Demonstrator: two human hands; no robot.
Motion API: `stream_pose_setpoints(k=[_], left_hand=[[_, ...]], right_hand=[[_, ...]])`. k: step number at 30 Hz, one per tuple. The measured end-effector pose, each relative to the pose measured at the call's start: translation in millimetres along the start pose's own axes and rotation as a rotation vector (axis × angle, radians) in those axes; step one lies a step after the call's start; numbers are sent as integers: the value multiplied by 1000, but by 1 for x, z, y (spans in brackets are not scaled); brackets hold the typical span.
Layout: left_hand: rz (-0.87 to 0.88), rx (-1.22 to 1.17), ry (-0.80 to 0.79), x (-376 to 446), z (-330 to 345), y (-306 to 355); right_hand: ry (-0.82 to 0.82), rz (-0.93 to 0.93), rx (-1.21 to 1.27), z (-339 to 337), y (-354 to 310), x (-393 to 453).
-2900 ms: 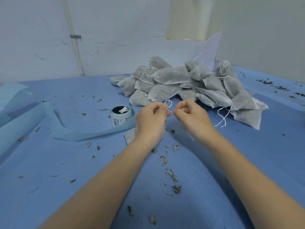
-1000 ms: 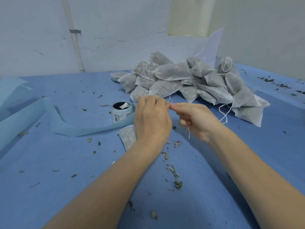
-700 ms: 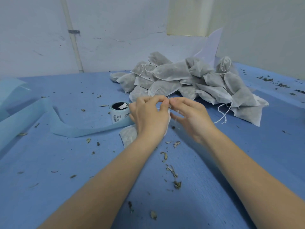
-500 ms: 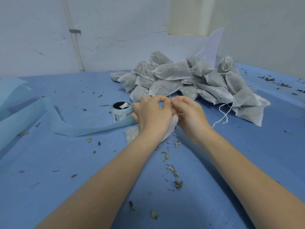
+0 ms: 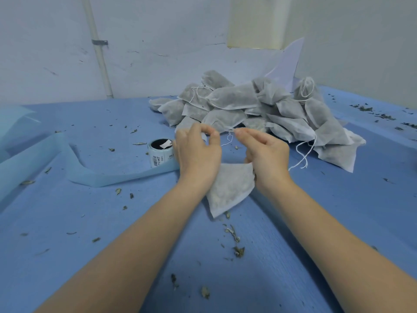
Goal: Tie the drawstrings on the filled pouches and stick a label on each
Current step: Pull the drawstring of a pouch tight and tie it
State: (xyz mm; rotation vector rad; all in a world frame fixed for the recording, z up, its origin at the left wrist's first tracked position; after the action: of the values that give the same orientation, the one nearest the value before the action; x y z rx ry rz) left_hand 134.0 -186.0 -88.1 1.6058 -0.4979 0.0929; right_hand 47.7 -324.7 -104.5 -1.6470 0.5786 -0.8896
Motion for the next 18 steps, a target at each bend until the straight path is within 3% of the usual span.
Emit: stream_pose_setpoints(k=[2, 7, 10, 13, 18], left_hand=[[-63, -71, -21, 0, 1, -7], [-576, -426, -198, -9, 27, -44], [-722, -679, -296, -24, 47, -48], [-745, -764, -269, -28, 48, -53], [-763, -829, -245, -27, 43, -54]], right_hand=[[87, 67, 141, -7, 5, 4], [316, 210, 323, -25, 24, 9], [359, 186, 346, -31, 27, 12], [263, 161, 256, -27, 23, 13], [-42, 76, 87, -6, 12, 12]])
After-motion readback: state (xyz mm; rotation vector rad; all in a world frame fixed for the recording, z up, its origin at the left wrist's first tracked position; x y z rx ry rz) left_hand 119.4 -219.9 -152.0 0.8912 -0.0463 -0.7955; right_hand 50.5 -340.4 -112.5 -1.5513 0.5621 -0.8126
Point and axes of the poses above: each hand's wrist, its own x-axis towards the middle knuckle, its own z-axis out of the palm, y = z × x, the point moved 9 cm from there along x, towards the middle knuckle, and after that the axes turned 14 degrees about -x, right-handed, at the moved point
